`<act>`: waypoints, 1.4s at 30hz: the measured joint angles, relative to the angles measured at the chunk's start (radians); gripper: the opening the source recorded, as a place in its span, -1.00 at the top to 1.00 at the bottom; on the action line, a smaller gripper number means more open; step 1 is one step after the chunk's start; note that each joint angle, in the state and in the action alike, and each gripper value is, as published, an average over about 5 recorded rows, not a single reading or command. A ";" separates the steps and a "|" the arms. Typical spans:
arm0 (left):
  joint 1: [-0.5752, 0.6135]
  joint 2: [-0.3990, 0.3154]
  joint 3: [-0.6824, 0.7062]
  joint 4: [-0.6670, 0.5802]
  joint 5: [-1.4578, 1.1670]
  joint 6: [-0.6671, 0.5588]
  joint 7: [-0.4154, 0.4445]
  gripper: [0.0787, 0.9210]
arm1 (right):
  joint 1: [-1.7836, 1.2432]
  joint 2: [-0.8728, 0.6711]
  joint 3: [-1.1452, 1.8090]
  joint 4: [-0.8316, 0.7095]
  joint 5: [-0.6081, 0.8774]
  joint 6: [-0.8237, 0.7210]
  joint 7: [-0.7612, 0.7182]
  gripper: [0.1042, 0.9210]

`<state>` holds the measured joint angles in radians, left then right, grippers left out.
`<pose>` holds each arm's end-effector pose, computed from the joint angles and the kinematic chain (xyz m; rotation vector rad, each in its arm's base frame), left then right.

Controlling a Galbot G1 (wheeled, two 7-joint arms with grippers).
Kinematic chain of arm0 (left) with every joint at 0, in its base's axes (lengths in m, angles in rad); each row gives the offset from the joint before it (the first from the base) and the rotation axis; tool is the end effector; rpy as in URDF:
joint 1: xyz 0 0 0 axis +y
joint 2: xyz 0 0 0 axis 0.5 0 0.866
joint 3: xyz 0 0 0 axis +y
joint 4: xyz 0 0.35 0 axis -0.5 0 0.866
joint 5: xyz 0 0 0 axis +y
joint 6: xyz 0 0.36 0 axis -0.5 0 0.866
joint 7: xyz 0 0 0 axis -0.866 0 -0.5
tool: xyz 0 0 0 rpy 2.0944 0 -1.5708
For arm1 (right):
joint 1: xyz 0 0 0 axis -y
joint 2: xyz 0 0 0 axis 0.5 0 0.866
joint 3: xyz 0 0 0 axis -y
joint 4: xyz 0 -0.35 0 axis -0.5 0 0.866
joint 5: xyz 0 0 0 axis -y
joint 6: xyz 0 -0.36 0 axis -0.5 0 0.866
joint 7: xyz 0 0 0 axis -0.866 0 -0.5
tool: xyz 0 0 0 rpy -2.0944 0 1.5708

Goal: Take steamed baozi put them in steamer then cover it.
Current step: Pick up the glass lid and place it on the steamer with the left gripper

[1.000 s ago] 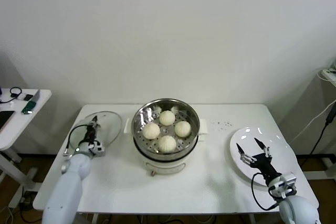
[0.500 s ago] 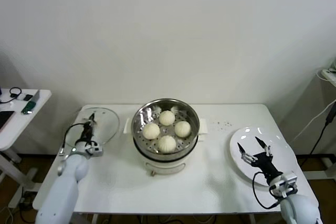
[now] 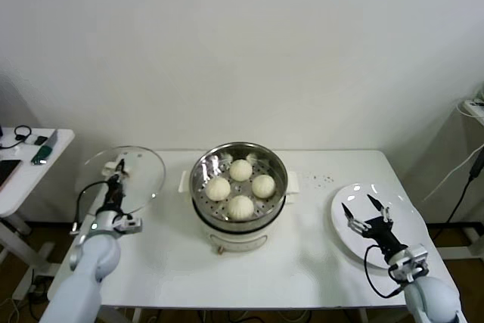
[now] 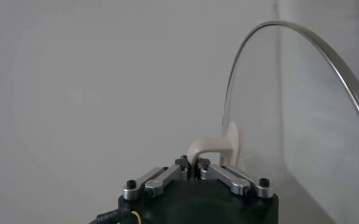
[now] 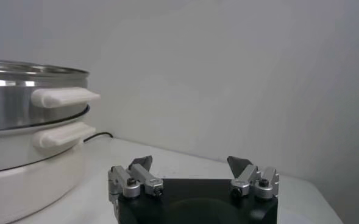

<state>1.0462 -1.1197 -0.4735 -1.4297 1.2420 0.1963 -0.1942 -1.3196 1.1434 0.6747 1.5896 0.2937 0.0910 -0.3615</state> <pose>0.3563 0.1586 -0.3680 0.2647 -1.9703 -2.3120 0.2647 -0.1916 -0.3749 0.3781 -2.9746 0.2025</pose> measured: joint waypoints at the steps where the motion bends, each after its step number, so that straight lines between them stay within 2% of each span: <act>1: 0.015 0.004 -0.002 -0.027 -0.002 0.012 0.001 0.82 | 0.000 -0.002 0.000 -0.002 0.000 0.001 -0.001 -0.76; 15: 0.228 0.078 0.010 -0.417 -0.031 0.224 0.025 0.82 | 0.019 -0.018 -0.018 -0.033 0.002 0.013 0.001 -0.76; 23: 0.272 0.101 0.067 -0.580 -0.044 0.344 0.062 0.82 | 0.038 -0.011 -0.035 -0.054 -0.010 0.019 0.014 -0.76; 32: 0.253 0.037 0.196 -0.628 0.026 0.433 0.137 0.82 | 0.069 0.015 -0.049 -0.090 -0.036 0.031 0.016 -0.76; 42: 0.126 -0.083 0.370 -0.579 0.138 0.508 0.245 0.82 | 0.075 0.029 -0.034 -0.120 -0.055 0.047 0.013 -0.76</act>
<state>1.1724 -1.2022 -0.1033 -2.0086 1.3800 0.7045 0.0505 -1.2444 1.1719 0.6410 1.4694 0.2388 0.1383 -0.3487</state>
